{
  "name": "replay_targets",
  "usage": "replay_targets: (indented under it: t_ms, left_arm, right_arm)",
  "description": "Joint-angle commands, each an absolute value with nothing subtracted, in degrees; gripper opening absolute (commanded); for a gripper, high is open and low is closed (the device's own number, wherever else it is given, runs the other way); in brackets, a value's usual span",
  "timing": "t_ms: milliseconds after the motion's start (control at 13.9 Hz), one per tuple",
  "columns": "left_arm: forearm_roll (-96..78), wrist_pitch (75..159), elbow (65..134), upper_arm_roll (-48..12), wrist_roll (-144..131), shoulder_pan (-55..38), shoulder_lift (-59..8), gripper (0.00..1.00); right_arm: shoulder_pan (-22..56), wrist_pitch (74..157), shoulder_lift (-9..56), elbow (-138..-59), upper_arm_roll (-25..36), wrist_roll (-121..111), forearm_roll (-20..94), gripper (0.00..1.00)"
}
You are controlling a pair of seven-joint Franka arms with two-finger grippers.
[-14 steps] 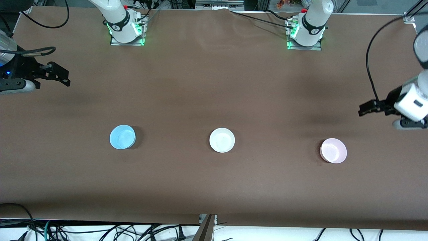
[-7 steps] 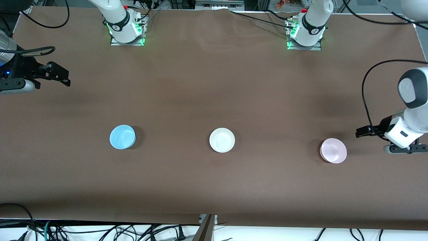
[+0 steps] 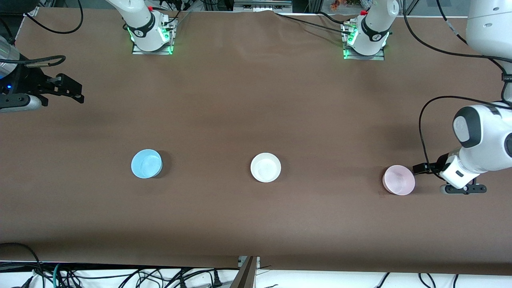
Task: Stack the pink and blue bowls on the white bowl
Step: 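Move the left gripper down toward the pink bowl, then grasp the pink bowl rim with the left gripper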
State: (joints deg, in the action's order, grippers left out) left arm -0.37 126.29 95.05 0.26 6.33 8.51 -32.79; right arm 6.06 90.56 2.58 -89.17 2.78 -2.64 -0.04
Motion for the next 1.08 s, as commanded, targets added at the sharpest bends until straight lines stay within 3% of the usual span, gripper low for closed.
replay_targets:
  t_ms: [0,288,1006]
  left_arm:
    - [-0.7,131.03,97.29,0.0,8.17,8.88,-34.27,1.0]
    - [-0.62,139.03,98.96,-0.09,9.39,8.88,-38.31,1.0]
    - [-0.97,139.31,99.49,-1.49,12.31,10.81,-37.88,1.0]
  right_arm:
    - [5.01,90.0,3.08,-87.89,2.02,-2.29,1.05,1.0]
    - [5.01,90.0,3.08,-87.89,2.02,-2.29,1.05,1.0]
    - [5.01,90.09,3.08,-87.8,2.02,-2.29,1.05,1.0]
